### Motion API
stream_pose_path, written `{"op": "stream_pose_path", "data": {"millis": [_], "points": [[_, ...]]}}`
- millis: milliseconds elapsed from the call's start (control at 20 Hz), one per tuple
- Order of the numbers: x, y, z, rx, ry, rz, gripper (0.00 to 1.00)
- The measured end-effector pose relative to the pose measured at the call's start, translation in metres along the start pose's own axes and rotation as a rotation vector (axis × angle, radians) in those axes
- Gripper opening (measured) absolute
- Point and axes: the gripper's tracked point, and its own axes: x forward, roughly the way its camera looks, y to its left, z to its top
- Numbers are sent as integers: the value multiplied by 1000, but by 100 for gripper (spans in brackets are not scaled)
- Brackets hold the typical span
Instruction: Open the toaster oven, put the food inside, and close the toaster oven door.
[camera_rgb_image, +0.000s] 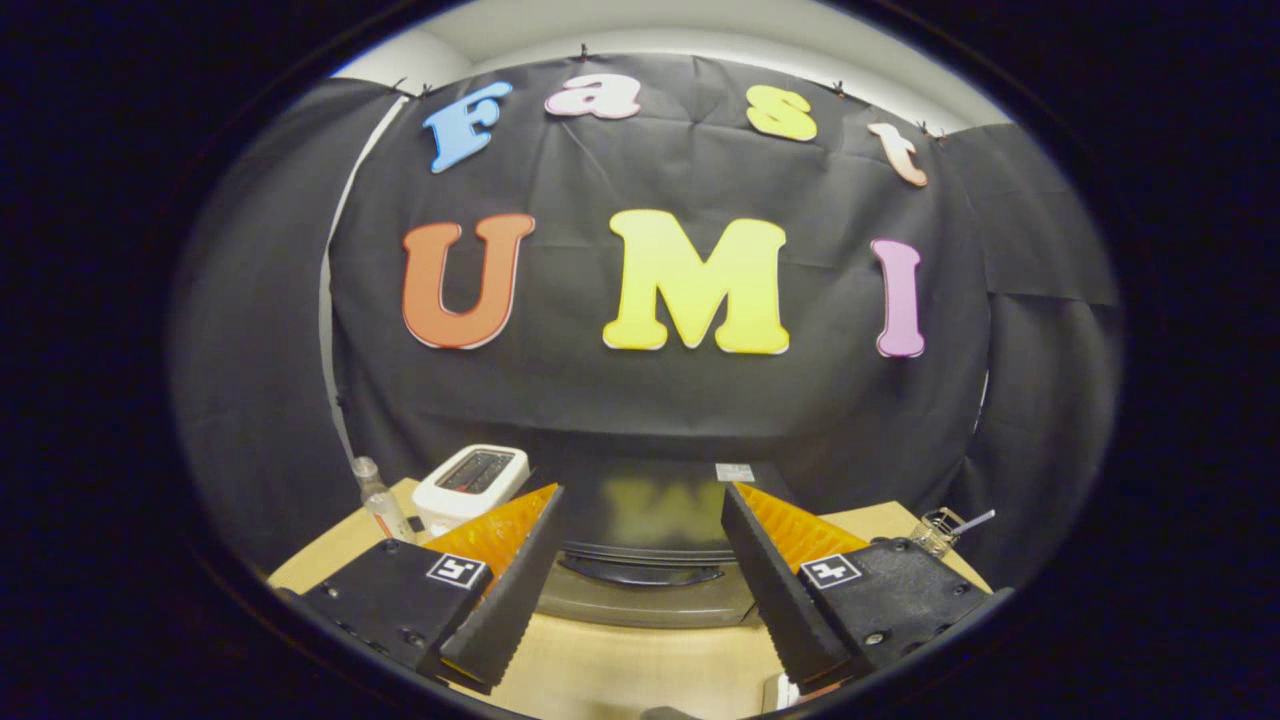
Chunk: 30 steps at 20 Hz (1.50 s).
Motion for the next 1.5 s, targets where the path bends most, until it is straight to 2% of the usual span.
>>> {"op": "stream_pose_path", "data": {"millis": [200,400,950,1500], "points": [[42,0,-36,-18,65,-46,99],[51,6,-70,-4,145,-52,99],[43,5,-77,36,158,-43,100],[-9,6,-107,74,196,-10,100]]}}
